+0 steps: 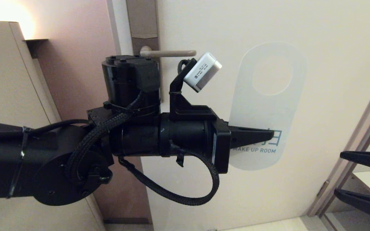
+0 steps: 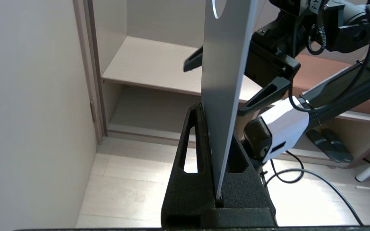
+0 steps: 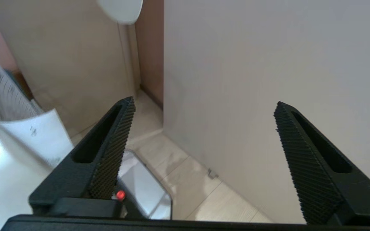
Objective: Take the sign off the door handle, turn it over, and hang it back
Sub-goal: Hand it to the other hand
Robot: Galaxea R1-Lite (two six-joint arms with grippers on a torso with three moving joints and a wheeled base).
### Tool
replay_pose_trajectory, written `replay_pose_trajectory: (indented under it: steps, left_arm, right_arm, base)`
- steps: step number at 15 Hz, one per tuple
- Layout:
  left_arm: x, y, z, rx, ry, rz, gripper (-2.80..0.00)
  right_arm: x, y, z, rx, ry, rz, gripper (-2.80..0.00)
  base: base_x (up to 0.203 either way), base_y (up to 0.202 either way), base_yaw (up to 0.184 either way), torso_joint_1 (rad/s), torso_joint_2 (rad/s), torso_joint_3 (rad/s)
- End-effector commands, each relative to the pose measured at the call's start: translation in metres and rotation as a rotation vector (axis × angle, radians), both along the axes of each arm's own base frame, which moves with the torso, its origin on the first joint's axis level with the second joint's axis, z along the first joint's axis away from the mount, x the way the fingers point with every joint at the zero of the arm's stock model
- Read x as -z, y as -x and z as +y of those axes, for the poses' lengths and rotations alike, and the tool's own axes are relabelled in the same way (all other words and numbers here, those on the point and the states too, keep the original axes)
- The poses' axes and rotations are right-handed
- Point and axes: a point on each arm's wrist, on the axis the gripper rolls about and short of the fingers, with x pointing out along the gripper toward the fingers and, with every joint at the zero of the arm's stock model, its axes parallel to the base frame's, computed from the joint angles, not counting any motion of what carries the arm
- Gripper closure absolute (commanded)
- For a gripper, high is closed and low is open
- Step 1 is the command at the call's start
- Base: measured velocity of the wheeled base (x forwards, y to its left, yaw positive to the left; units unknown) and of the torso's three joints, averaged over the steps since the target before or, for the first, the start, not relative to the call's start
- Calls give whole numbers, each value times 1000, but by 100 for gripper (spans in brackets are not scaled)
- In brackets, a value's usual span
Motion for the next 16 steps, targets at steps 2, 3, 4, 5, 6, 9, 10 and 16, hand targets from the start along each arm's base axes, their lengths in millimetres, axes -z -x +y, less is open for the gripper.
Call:
replay_pose_trajectory:
  steps: [2, 3, 4, 5, 6, 9, 10, 16]
  left_arm:
    - [0, 0, -3, 8, 17, 19, 0]
    - [0, -2, -6, 11, 37, 35, 0]
    - [0, -3, -9, 16, 58, 44, 0]
    - [2, -3, -13, 23, 73, 46, 0]
    - [4, -1, -18, 38, 75, 51, 0]
    - [9, 1, -23, 53, 64, 60, 0]
    - [10, 0, -23, 52, 64, 60, 0]
    - [13, 0, -25, 89, 56, 65, 0]
  right_arm:
    - [-2, -10, 2, -6, -3, -13, -280]
    - [-2, -12, 3, -6, -3, -15, -280]
    - [-3, -12, 3, -6, -4, -17, -280]
    - [-3, -12, 3, -5, -4, -17, -280]
    - [-3, -12, 3, -4, -4, -17, -280]
    - [-4, -14, 3, -5, -5, -17, -280]
    - [-5, -14, 3, -5, -6, -20, -280]
    - [-14, -22, 15, -80, -10, -28, -280]
  base:
    - [0, 0, 0, 0, 0, 0]
    - [0, 0, 0, 0, 0, 0]
    - [0, 0, 0, 0, 0, 0]
    - [0, 0, 0, 0, 0, 0]
    - [0, 0, 0, 0, 0, 0]
    - [0, 0, 0, 0, 0, 0]
    - [0, 0, 0, 0, 0, 0]
    - [0, 0, 0, 0, 0, 0]
